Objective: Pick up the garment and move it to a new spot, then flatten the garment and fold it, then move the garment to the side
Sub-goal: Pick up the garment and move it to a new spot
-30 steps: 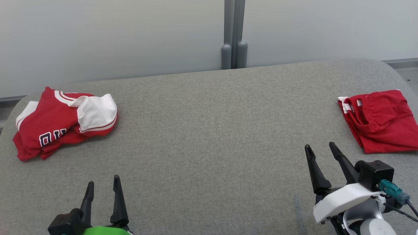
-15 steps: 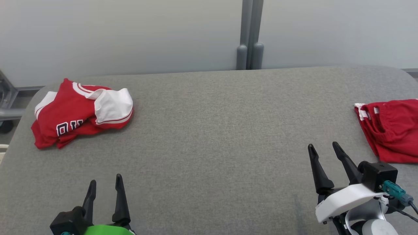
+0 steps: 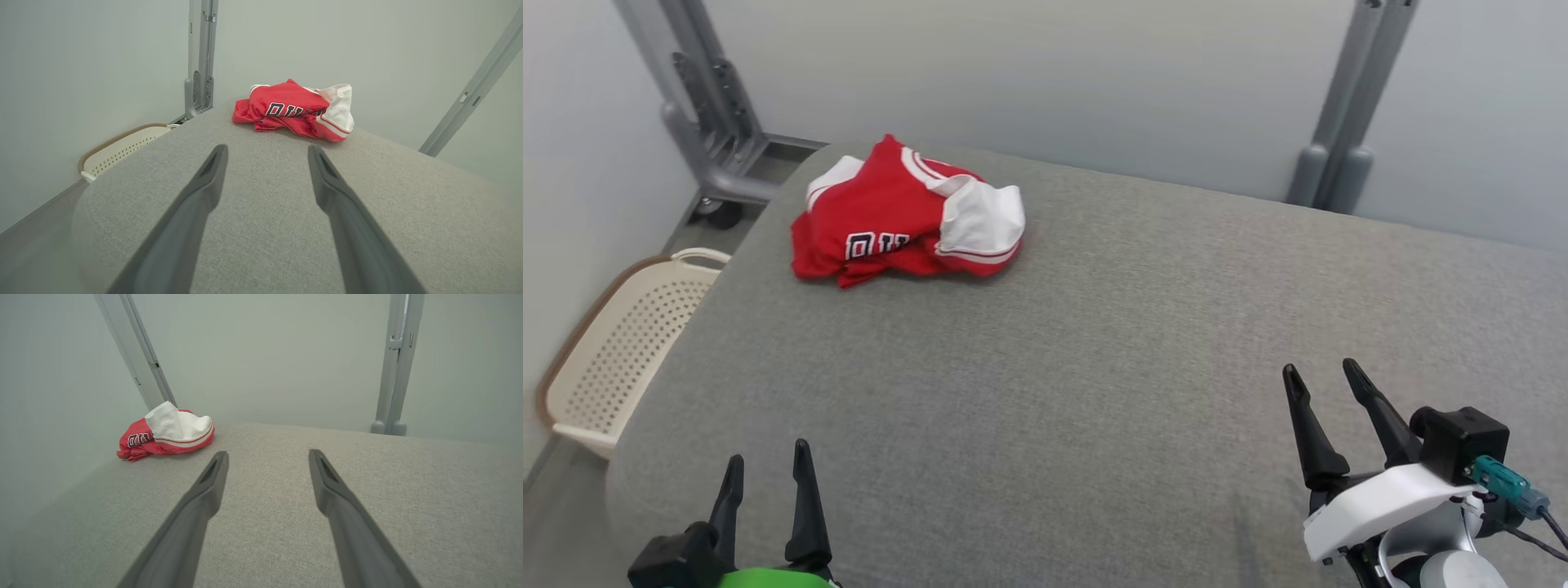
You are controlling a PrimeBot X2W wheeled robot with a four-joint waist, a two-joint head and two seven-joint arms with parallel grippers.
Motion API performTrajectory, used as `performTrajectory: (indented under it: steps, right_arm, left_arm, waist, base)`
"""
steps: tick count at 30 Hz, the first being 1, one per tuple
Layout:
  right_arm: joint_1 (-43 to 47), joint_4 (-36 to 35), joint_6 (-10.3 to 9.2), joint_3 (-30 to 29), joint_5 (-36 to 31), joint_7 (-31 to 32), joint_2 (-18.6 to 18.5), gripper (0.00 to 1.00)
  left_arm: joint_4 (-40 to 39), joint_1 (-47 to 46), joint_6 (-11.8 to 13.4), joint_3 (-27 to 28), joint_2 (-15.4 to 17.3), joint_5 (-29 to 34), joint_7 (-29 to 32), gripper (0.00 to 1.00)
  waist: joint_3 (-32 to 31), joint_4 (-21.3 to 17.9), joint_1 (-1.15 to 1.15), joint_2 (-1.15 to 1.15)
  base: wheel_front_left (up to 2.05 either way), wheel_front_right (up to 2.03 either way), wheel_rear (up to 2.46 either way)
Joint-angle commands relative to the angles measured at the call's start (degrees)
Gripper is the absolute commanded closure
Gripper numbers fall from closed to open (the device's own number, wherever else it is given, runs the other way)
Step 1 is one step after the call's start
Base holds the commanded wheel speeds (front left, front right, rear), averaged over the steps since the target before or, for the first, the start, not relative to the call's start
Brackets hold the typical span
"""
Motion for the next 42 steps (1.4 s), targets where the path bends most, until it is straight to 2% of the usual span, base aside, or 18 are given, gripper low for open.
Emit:
performTrajectory:
  steps: [1, 3, 8, 18, 25, 32, 36, 42]
  right_arm:
    - [0.32, 0.21, 0.00, 0.04, 0.34, -0.24, -0.15, 0.00]
    - [0.00, 0.48, 0.00, 0.32, 0.60, -0.41, -0.15, 0.00]
    - [-1.46, 1.15, 0.00, 1.28, 0.17, -0.31, -0.17, 0.00]
    - [-1.63, 1.62, 0.00, 0.74, -0.23, -0.43, -0.18, 0.00]
    - [-1.73, 1.09, 0.00, -0.21, -0.31, -0.49, -0.19, 0.00]
    - [-2.58, 0.39, 0.00, -1.07, -0.81, -0.44, -0.18, 0.00]
    - [-4.08, -0.72, 0.00, -1.39, -1.96, 0.22, -0.19, 0.00]
    - [-8.54, -3.74, 0.00, -1.53, -4.27, 1.59, -0.20, 0.00]
  left_arm:
    - [-0.22, 0.77, 0.34, 0.12, 0.38, -0.16, 0.08, 0.00]
    - [-0.68, 1.15, 0.52, 0.35, 0.51, -0.26, 0.07, 0.00]
    - [-1.63, 1.85, 1.02, 1.13, 0.53, -0.62, -0.54, 0.00]
    - [-1.90, 0.89, 0.90, 0.87, 1.04, -0.58, 0.13, 0.00]
    - [-3.64, -4.61, -1.51, 1.54, 3.18, -1.38, 2.14, 0.00]
    - [-3.24, -14.82, -4.45, 1.37, 6.56, -1.53, 7.53, 0.00]
    - [-0.20, -23.08, -6.67, 2.43, 7.83, -3.56, 11.23, 0.00]
    - [6.45, -34.28, -8.86, 2.71, 9.88, -3.23, 14.42, 0.00]
  waist:
    - [-0.54, 8.15, 0.00, 0.00]
    - [-0.46, 9.48, 0.00, 0.00]
    - [0.22, 10.03, 0.00, 0.00]
    - [-0.21, 9.09, 0.00, 0.00]
    - [-0.27, 7.14, 0.00, 0.00]
    - [0.43, 5.23, 0.00, 0.00]
    - [2.71, 3.31, 0.00, 0.00]
    - [9.12, -0.93, 0.00, 0.00]
  base:
    - [0.00, 0.00, 0.00]
    - [0.00, 0.00, 0.00]
    - [0.00, 0.00, 0.00]
    - [0.00, 0.00, 0.00]
    - [0.00, 0.00, 0.00]
    - [0.00, 0.00, 0.00]
    - [0.00, 0.00, 0.00]
    - [0.00, 0.00, 0.00]
